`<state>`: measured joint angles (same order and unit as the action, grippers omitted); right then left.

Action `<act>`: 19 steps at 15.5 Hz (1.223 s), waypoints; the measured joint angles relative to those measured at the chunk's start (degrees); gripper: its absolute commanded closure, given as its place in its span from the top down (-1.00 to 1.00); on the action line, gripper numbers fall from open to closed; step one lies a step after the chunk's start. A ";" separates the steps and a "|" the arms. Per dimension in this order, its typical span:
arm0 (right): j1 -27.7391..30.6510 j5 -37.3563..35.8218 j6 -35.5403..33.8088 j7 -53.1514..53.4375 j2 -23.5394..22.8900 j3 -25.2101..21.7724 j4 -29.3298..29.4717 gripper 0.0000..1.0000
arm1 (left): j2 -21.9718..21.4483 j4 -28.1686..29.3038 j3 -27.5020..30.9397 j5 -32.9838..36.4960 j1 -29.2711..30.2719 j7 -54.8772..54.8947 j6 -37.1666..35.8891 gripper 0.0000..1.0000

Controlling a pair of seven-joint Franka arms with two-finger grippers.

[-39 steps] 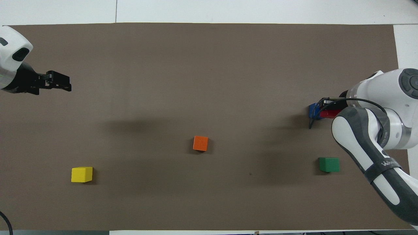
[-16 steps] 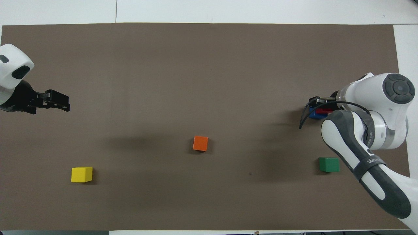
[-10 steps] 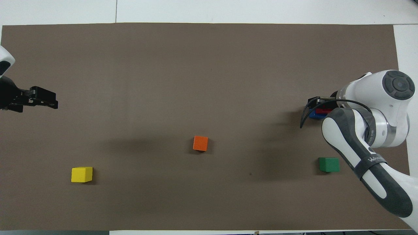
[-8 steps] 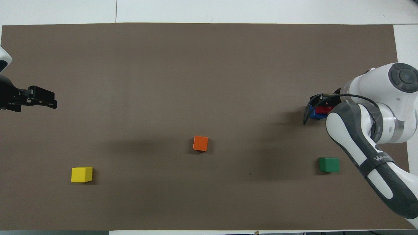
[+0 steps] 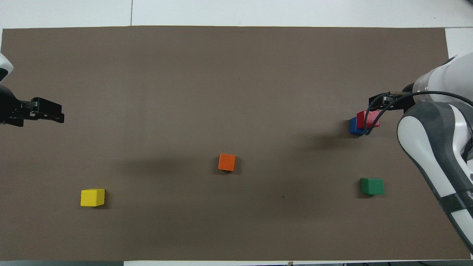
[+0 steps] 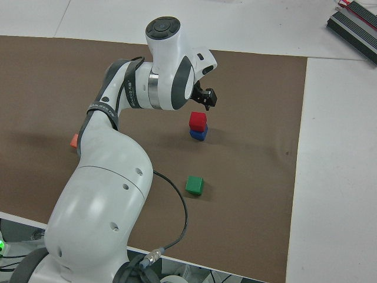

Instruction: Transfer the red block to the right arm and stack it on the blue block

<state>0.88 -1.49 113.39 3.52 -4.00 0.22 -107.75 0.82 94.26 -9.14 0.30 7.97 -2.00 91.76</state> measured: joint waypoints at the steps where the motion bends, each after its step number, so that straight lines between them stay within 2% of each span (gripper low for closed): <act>1: 0.08 0.00 -1.54 -2.29 1.19 -0.02 0.52 1.00 | -0.01 0.00 0.13 0.00 0.04 0.00 0.00 1.00; 3: 0.33 0.00 -5.97 -6.34 3.60 -0.25 2.37 1.00 | -0.01 0.00 0.24 0.00 0.08 0.00 0.00 1.00; 6: 1.17 0.04 -16.23 -8.78 5.93 -0.54 7.58 1.00 | -0.01 0.00 0.20 0.00 0.07 0.00 0.00 1.00; 11: 2.47 0.89 -27.88 -9.01 5.46 -0.55 13.75 1.00 | -0.01 0.00 0.21 0.00 0.07 0.00 0.00 1.00; 15: 2.60 0.22 -32.16 -9.01 5.38 -0.58 15.96 1.00 | -0.01 0.00 0.21 0.00 0.07 0.00 0.00 1.00; 19: 2.61 -0.23 -32.50 -9.00 5.89 -0.58 16.63 1.00 | -0.01 0.00 0.21 0.00 0.07 0.00 0.00 1.00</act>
<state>3.48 -1.72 80.89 -5.48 1.89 -0.36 -91.11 0.81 94.26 -8.92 0.31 8.04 -2.00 91.75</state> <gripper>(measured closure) 0.000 0.000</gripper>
